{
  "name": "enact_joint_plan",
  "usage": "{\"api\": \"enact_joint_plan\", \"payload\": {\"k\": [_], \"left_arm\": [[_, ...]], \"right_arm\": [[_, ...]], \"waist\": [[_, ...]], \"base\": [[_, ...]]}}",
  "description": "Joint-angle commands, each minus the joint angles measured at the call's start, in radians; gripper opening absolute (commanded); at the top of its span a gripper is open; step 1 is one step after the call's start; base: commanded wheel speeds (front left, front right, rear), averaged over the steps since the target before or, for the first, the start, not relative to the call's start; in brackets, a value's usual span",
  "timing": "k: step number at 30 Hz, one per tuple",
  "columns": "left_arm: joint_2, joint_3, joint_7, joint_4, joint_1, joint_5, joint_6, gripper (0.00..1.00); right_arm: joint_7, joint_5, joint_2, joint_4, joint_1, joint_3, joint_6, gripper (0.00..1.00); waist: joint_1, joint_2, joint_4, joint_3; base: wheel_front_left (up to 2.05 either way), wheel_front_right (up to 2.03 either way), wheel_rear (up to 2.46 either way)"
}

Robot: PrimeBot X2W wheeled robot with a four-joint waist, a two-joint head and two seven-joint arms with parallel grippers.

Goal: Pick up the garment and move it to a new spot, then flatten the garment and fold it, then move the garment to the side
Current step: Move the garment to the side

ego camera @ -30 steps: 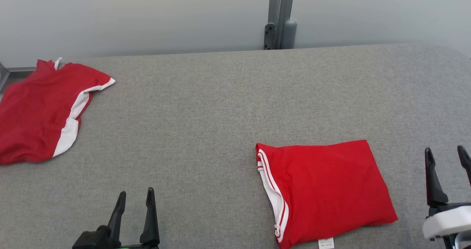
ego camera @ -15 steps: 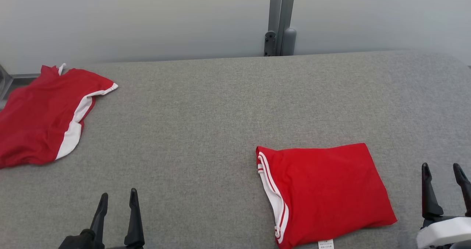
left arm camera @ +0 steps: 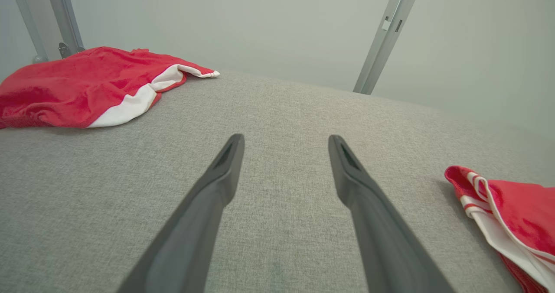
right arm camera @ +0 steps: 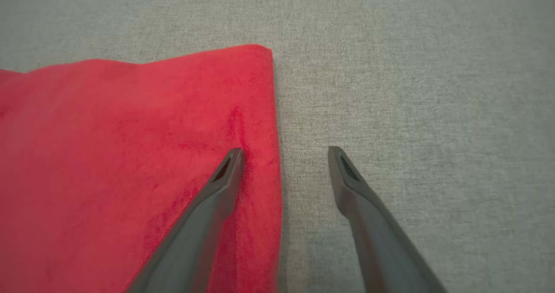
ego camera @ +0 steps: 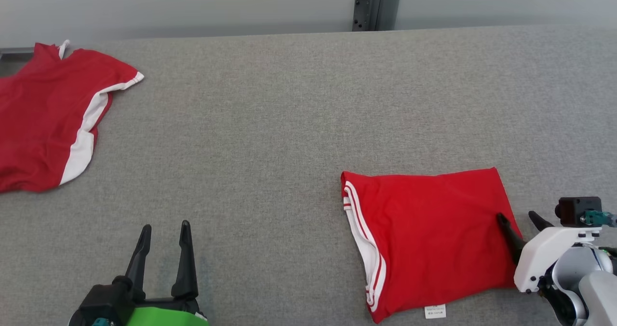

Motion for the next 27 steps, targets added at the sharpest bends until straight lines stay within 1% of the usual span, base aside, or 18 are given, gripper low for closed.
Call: {"api": "enact_joint_plan", "payload": {"k": [1, 4, 5, 6, 7, 9, 12, 18, 22, 27], "left_arm": [[0.002, -0.002, 0.000, 0.001, -0.018, -0.003, 0.004, 1.00], [0.002, 0.000, 0.000, -0.004, -0.025, -0.006, 0.009, 1.00], [0.002, 0.002, 0.000, -0.006, -0.026, -0.006, 0.010, 1.00], [0.002, 0.002, 0.000, -0.007, -0.027, -0.005, 0.010, 1.00], [0.002, 0.003, 0.000, -0.009, -0.029, -0.004, 0.010, 1.00], [0.002, 0.009, 0.000, -0.016, -0.036, -0.003, 0.009, 1.00], [0.002, 0.013, 0.000, -0.034, -0.058, 0.007, 0.002, 1.00], [0.002, -0.004, 0.000, -0.054, -0.161, 0.063, -0.028, 1.00], [0.008, -0.012, 0.000, -0.054, -0.211, 0.100, -0.045, 1.00], [0.012, -0.023, 0.000, -0.053, -0.235, 0.117, -0.055, 1.00]], "right_arm": [[0.018, 0.012, -0.006, 0.014, -0.022, 0.015, -0.001, 1.00], [0.061, 0.079, -0.001, 0.023, -0.033, 0.056, -0.001, 1.00], [0.074, 0.111, -0.001, 0.014, -0.037, 0.076, -0.001, 0.76], [0.080, 0.138, -0.007, 0.008, -0.043, 0.088, -0.001, 0.11], [0.083, 0.158, -0.020, 0.002, -0.050, 0.098, -0.001, 0.00], [0.070, 0.197, -0.046, -0.018, -0.079, 0.102, -0.001, 0.00], [0.027, 0.202, -0.111, -0.023, -0.163, 0.058, -0.002, 0.00], [-0.023, 0.131, -0.224, 0.074, -0.363, -0.082, -0.002, 0.00], [-0.062, 0.067, -0.283, 0.176, -0.474, -0.185, -0.002, 0.00], [-0.106, -0.034, -0.328, 0.306, -0.568, -0.313, -0.002, 0.00]], "waist": [[0.0000, -0.0001, 0.019, 0.023], [0.0000, -0.0001, 0.017, 0.035], [0.0000, -0.0001, 0.013, 0.039], [0.0000, -0.0001, 0.008, 0.044], [0.0000, -0.0001, 0.001, 0.050], [0.0000, -0.0001, -0.021, 0.064], [0.0000, -0.0001, -0.071, 0.119], [0.0000, -0.0001, -0.140, 0.274], [0.0000, -0.0001, -0.152, 0.343], [0.0000, -0.0001, -0.128, 0.376]], "base": [[0.00, 0.00, 0.00], [0.00, 0.00, 0.00], [0.00, 0.00, 0.00], [0.00, 0.00, 0.00], [0.00, 0.00, 0.00], [0.00, 0.00, 0.00], [0.00, 0.00, 0.00], [0.00, 0.00, 0.00], [0.00, 0.00, 0.00], [0.00, 0.00, 0.00]]}}
